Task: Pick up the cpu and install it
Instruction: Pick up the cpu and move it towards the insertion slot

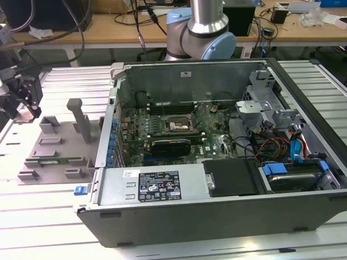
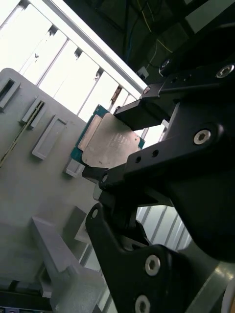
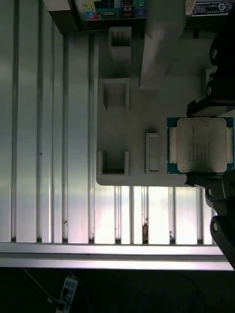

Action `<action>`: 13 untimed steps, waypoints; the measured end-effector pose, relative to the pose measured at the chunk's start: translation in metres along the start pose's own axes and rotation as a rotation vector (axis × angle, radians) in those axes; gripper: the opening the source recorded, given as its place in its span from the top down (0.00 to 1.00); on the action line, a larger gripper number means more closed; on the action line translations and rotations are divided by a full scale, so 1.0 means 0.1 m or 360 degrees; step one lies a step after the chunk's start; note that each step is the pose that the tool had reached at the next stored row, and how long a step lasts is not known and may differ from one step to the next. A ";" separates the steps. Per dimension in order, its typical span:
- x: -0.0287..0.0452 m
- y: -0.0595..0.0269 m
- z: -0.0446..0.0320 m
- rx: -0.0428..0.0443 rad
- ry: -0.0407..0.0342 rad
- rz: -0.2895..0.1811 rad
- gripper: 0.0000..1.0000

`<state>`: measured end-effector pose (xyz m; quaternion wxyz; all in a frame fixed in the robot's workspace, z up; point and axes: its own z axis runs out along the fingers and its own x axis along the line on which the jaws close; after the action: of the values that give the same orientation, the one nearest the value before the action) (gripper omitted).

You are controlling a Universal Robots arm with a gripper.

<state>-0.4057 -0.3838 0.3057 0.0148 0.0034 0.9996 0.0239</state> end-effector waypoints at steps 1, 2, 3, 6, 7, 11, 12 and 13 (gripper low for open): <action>-0.001 0.002 -0.029 0.0000 0.0000 0.0000 0.45; -0.002 0.004 -0.072 0.0000 0.0000 0.0000 0.45; -0.003 0.005 -0.098 0.0000 0.0000 0.0000 0.45; -0.004 0.008 -0.160 0.0000 0.0000 0.0000 0.45; -0.005 0.009 -0.179 0.0000 0.0000 0.0000 0.45; -0.008 0.014 -0.269 0.0000 0.0000 0.0000 0.45; -0.008 0.015 -0.298 0.0000 0.0000 0.0000 0.45; -0.009 0.016 -0.321 0.0000 0.0000 0.0000 0.45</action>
<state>-0.4057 -0.3837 0.3379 0.0149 0.0034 0.9996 0.0239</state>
